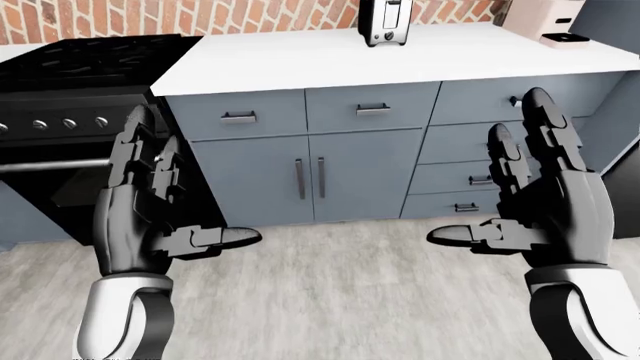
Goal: Navigate to the stove.
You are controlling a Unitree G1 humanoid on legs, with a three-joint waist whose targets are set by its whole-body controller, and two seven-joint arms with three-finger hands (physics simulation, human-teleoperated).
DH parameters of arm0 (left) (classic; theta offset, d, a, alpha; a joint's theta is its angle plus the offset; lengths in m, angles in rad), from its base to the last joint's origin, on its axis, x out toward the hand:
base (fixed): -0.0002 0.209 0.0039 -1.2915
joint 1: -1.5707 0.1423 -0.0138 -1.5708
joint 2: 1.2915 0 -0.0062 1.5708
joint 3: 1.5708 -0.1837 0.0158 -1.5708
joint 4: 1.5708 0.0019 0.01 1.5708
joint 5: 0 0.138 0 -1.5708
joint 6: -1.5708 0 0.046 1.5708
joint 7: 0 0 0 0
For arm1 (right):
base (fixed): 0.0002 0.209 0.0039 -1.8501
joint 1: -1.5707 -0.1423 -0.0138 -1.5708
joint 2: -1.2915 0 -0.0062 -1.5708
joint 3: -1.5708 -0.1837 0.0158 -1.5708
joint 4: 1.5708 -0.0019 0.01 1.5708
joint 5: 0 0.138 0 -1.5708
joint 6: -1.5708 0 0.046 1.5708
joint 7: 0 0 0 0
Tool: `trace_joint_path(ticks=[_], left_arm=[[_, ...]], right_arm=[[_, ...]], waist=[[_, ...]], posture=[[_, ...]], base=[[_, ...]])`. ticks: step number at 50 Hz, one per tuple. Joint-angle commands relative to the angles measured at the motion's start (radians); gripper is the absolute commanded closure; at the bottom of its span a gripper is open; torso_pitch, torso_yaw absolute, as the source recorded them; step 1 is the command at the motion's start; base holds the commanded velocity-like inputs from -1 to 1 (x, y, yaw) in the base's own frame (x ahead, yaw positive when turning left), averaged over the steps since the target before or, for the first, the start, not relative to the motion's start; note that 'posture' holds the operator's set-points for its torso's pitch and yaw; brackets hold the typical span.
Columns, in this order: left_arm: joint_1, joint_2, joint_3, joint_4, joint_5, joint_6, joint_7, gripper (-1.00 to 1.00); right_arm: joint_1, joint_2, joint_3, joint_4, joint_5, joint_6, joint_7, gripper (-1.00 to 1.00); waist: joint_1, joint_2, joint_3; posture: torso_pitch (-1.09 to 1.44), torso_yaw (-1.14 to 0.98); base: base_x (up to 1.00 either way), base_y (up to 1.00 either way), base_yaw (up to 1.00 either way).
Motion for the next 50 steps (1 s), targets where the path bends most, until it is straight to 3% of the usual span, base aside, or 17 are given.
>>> trace_joint_path(ticks=[1, 2, 3, 11, 14, 16, 21, 24, 26, 27, 29, 37, 40, 41, 43, 46, 50], left_arm=[[-0.013, 0.008, 0.007, -0.006, 0.006, -0.027, -0.001, -1.00], [-0.013, 0.008, 0.007, -0.005, 0.007, -0.028, -0.001, -1.00], [-0.012, 0.008, 0.006, -0.010, 0.006, -0.025, -0.001, -1.00], [-0.015, 0.008, 0.006, -0.019, 0.004, -0.011, 0.002, -1.00], [-0.015, 0.007, 0.001, -0.021, 0.006, -0.011, 0.002, -1.00], [-0.016, 0.007, 0.001, -0.018, 0.008, -0.012, 0.001, -1.00], [-0.015, 0.007, 0.002, -0.012, 0.009, -0.017, -0.002, -1.00], [-0.013, 0.005, 0.001, -0.010, 0.011, -0.021, -0.004, -1.00], [-0.012, 0.004, 0.000, -0.013, 0.011, -0.018, -0.003, -1.00], [-0.011, 0.004, -0.001, -0.014, 0.012, -0.019, -0.003, -1.00], [-0.011, 0.003, 0.002, -0.015, 0.010, -0.018, -0.003, -1.00], [-0.004, 0.001, 0.002, -0.019, 0.011, -0.019, -0.007, -1.00], [-0.003, 0.000, -0.001, -0.016, 0.014, -0.022, -0.008, -1.00], [-0.005, 0.000, -0.001, -0.013, 0.014, -0.023, -0.008, -1.00], [-0.006, 0.001, -0.001, -0.014, 0.015, -0.022, -0.008, -1.00], [-0.007, 0.001, -0.001, -0.010, 0.016, -0.025, -0.009, -1.00], [-0.009, 0.002, 0.000, -0.007, 0.016, -0.025, -0.009, -1.00]], right_arm=[[-0.015, 0.002, 0.006, -0.018, -0.001, -0.021, 0.007, -1.00], [-0.016, 0.003, 0.005, -0.019, -0.001, -0.020, 0.009, -1.00], [-0.019, 0.002, 0.003, -0.020, -0.001, -0.016, 0.009, -1.00], [-0.022, -0.003, 0.001, -0.021, 0.008, -0.012, 0.002, -1.00], [-0.021, -0.004, -0.002, -0.021, 0.012, -0.012, 0.002, -1.00], [-0.020, -0.001, -0.001, -0.017, 0.006, -0.016, 0.006, -1.00], [-0.016, 0.007, 0.005, -0.008, -0.008, -0.025, 0.014, -1.00], [-0.019, 0.008, 0.000, -0.015, -0.007, -0.015, 0.016, -1.00], [-0.012, 0.011, 0.004, -0.007, -0.013, -0.028, 0.021, -1.00], [-0.009, 0.011, 0.005, -0.004, -0.016, -0.033, 0.023, -1.00], [-0.011, 0.012, 0.003, -0.011, -0.014, -0.024, 0.023, -1.00], [-0.005, 0.016, 0.002, -0.012, -0.017, -0.029, 0.027, -1.00], [-0.005, 0.017, 0.003, -0.008, -0.020, -0.032, 0.029, -1.00], [-0.007, 0.017, 0.002, -0.007, -0.019, -0.031, 0.029, -1.00], [-0.009, 0.016, 0.002, -0.008, -0.020, -0.029, 0.028, -1.00], [-0.007, 0.016, 0.007, -0.006, -0.024, -0.033, 0.028, -1.00], [-0.007, 0.017, 0.013, 0.001, -0.030, -0.040, 0.029, -1.00]], waist=[[0.005, 0.044, -0.028], [0.009, 0.015, -0.025], [0.012, 0.005, -0.009], [0.010, -0.075, 0.000], [0.007, -0.126, -0.007], [-0.003, -0.107, -0.007], [0.007, -0.102, -0.019], [0.002, -0.055, -0.004], [0.001, 0.019, -0.023], [-0.001, 0.033, -0.035], [0.008, 0.005, -0.005], [0.009, -0.079, -0.002], [0.008, -0.136, -0.013], [-0.003, -0.104, -0.007], [0.006, -0.121, -0.015], [0.008, -0.110, -0.024], [0.002, -0.049, -0.003]], posture=[[0.00, 0.00], [0.00, 0.00], [0.00, 0.00], [0.00, 0.00], [0.00, 0.00], [0.00, 0.00], [0.00, 0.00], [0.00, 0.00], [0.00, 0.00], [0.00, 0.00], [0.00, 0.00], [0.00, 0.00], [0.00, 0.00], [0.00, 0.00], [0.00, 0.00], [0.00, 0.00], [0.00, 0.00]], base=[[0.00, 0.40, 0.00], [0.00, 0.41, 0.00], [0.00, 0.41, 0.00], [0.00, 0.40, 0.00], [0.00, 0.41, 0.00], [0.00, 0.40, 0.00], [0.00, 0.41, 0.00], [0.00, 0.40, 0.00], [0.00, 0.40, 0.00], [0.00, 0.40, 0.00], [0.00, 0.40, 0.00], [0.00, 0.40, 0.00], [0.00, 0.40, 0.00], [0.00, 0.40, 0.00], [0.00, 0.41, 0.00], [0.00, 0.41, 0.00], [0.00, 0.41, 0.00]])
